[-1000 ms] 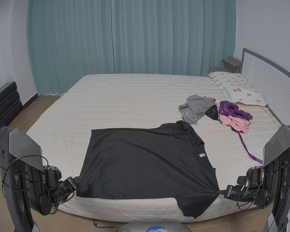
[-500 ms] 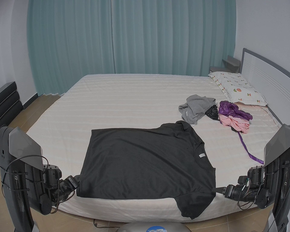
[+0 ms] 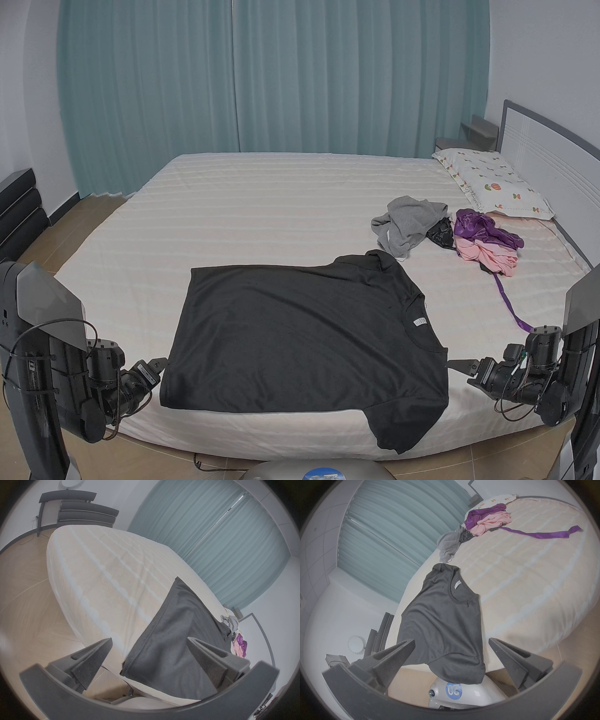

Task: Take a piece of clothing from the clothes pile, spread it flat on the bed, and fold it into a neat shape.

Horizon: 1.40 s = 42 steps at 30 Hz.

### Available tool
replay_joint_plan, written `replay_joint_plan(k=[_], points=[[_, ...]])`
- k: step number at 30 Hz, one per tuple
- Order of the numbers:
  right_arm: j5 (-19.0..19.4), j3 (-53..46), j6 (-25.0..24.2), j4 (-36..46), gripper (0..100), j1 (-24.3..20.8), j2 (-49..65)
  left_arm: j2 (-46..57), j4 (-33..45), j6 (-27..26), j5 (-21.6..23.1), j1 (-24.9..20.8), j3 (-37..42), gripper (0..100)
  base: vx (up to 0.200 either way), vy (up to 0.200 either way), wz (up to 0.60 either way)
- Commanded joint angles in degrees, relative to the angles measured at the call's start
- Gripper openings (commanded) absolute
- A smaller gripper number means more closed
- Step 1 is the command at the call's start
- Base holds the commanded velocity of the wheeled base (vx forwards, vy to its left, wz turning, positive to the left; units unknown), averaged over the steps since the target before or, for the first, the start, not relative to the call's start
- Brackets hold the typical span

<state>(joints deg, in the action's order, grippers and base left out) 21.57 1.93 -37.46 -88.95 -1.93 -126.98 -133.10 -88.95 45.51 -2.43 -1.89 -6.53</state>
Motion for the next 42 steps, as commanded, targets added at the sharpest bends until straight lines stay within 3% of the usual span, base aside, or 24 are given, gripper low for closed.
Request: replay_joint_plan(k=[1, 6, 18, 28, 42], points=[[-0.03, 0.18, 0.02, -0.78, 100, -0.18, 1.82, 0.03, -1.05, 0.02, -0.04, 0.13, -0.06, 100, 0.000, 0.200, 0.00], [-0.03, 0.45, -0.16, -0.78, 100, -0.10, 2.00, -0.23, -1.05, 0.02, -0.04, -0.04, 0.03, 100, 0.000, 0.200, 0.00], [-0.30, 1.77, -3.85, -0.78, 100, -0.10, 3.32, 1.61, -0.96, 2.22, -0.74, -2.24, 0.38, 100, 0.000, 0.000, 0.00], [-0.21, 1.77, -3.76, -0.78, 100, -0.18, 2.96, 2.14, -0.96, 3.54, -0.83, -7.78, 1.61, 100, 0.180, 0.000, 0.00], [-0.21, 1.68, -3.85, -0.78, 100, -0.71, 2.61, 1.79, -0.96, 4.41, -0.74, -8.66, 2.49, 100, 0.000, 0.000, 0.00]])
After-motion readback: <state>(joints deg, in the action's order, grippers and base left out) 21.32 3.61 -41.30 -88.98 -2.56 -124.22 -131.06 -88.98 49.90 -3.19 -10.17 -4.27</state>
